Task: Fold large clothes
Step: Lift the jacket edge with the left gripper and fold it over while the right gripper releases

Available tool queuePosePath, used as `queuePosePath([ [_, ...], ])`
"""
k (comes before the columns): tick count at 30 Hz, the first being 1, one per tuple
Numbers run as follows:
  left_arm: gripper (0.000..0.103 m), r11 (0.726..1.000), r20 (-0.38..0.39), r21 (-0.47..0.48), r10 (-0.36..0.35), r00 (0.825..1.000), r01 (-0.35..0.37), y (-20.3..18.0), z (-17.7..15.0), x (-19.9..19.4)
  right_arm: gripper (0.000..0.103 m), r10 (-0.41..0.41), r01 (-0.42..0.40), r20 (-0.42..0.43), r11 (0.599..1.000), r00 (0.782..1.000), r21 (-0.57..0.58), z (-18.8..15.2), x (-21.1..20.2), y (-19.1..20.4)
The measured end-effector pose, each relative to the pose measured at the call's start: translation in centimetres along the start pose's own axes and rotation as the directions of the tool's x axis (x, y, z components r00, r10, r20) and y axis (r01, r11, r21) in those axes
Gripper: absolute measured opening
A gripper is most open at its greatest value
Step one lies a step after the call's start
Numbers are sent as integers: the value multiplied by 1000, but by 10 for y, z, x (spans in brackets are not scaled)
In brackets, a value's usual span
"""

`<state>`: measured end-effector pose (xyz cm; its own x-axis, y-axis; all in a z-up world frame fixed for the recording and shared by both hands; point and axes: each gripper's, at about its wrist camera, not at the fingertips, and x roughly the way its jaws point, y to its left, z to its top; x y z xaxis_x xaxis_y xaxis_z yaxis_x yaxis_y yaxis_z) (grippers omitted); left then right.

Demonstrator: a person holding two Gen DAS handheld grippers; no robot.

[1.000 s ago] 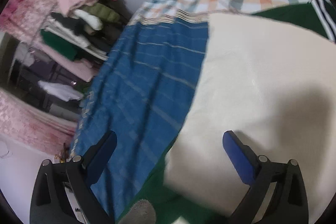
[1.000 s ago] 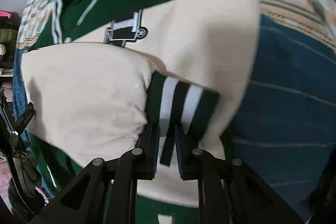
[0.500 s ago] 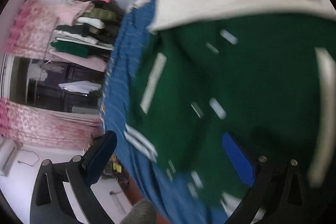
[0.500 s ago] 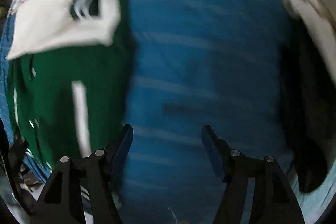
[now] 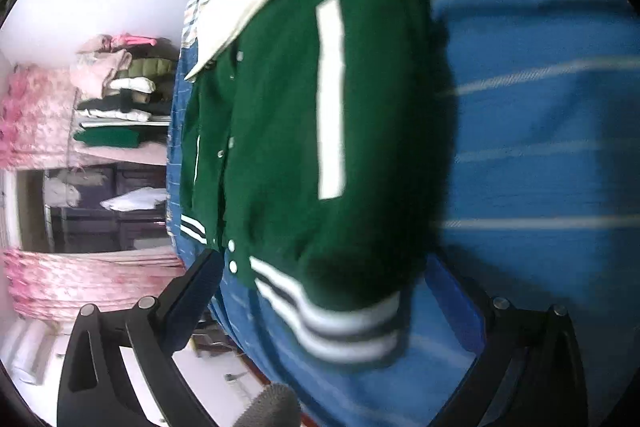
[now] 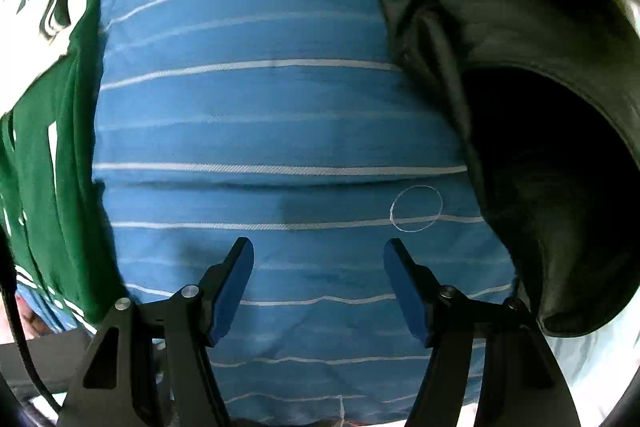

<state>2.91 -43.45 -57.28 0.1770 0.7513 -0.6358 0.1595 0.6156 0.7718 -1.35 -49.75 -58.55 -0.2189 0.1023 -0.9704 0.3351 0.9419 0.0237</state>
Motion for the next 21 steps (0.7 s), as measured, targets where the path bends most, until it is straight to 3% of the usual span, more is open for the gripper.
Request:
queuePosePath([
  [2, 103, 1000, -3, 3, 30, 1000, -30, -2, 7, 15, 69, 20, -20, -3, 1000, 1000, 4, 9, 1, 1],
  [6, 103, 992, -4, -110, 64, 998, -64, 28, 26, 39, 69, 123, -123, -5, 992, 992, -13, 29, 0, -2],
  [9, 102, 984, -33, -172, 46, 998, -51, 50, 31, 54, 69, 281, -280, 24, 960, 960, -26, 47, -3, -5],
  [10, 92, 981, -29, -194, 21, 999, -26, 58, 32, 56, 69, 366, -366, 29, 930, 930, -30, 59, -3, -3],
  [11, 70, 978, -20, -211, -2, 1000, -2, 65, 33, 56, 69, 417, -416, 30, 909, 908, -30, 68, -3, -2],
  [12, 55, 973, -2, -229, -39, 999, 38, 74, 33, 55, 69, 473, -472, 29, 881, 881, -27, 78, -2, -1],
  [13, 34, 968, 15, -241, -72, 997, 74, 81, 32, 53, 69, 539, -539, 29, 842, 842, -21, 90, 1, 2],
  [15, 29, 958, 55, -266, -99, 994, 110, 100, 30, 44, 70, 664, -664, 45, 747, 746, -15, 123, -1, 11],
  [16, 25, 952, 65, -279, -112, 992, 126, 103, 29, 38, 73, 697, -697, 54, 717, 715, -18, 127, 1, 15],
  [17, 23, 945, 74, -293, -127, 989, 143, 109, 29, 34, 74, 741, -741, 65, 671, 668, -25, 146, -2, 22],
  [18, 23, 939, 84, -307, -137, 987, 157, 118, 28, 31, 75, 765, -765, 72, 643, 640, -27, 141, 5, 36],
  [20, 22, 930, 98, -323, -149, 984, 174, 132, 27, 28, 75, 839, -840, 67, 543, 540, -25, 173, 4, 51],
  [21, 22, 926, 100, -329, -160, 982, 184, 138, 30, 29, 76, 856, -857, 67, 514, 512, -18, 184, 6, 61],
])
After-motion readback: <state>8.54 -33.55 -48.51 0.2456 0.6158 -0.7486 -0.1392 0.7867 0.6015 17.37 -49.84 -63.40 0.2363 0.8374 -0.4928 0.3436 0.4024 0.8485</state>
